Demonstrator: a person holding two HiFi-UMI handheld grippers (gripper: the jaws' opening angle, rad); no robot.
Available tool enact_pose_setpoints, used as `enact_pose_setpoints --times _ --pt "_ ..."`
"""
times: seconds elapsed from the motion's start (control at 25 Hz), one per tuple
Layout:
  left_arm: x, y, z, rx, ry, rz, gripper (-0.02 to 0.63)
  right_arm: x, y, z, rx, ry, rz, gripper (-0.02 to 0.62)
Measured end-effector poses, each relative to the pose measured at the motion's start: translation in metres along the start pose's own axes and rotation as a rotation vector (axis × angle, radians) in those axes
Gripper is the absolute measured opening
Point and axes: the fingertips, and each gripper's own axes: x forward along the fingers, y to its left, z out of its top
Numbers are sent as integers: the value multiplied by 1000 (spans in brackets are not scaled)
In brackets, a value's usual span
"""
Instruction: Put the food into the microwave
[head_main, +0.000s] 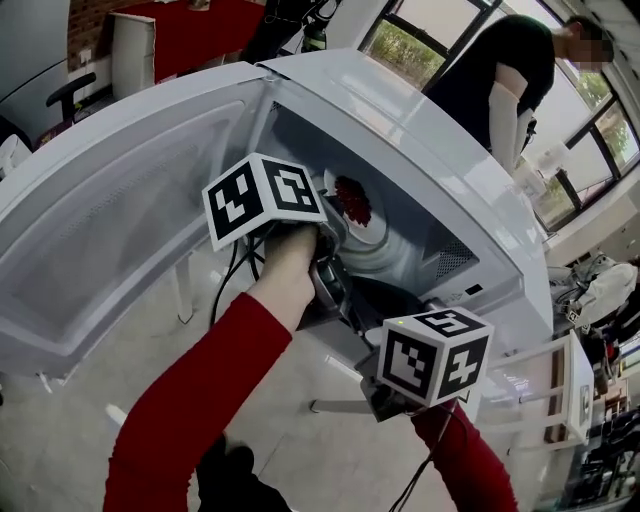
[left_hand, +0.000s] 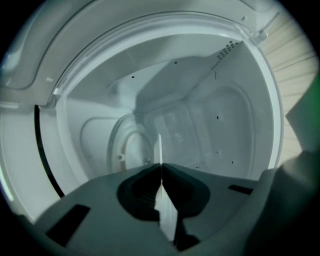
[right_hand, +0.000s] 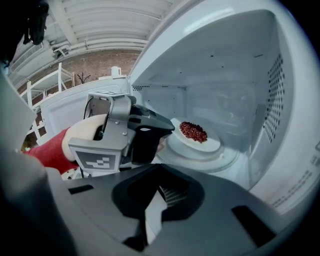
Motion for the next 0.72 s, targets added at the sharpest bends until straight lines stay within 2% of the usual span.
enact_pose_setpoints --times 0.4,0.72 --pt "-3 18 1 173 36 165 34 6 2 -2 -1 35 6 14" --pt "-2 19 0 326 64 233 49 10 4 -1 1 45 6 14"
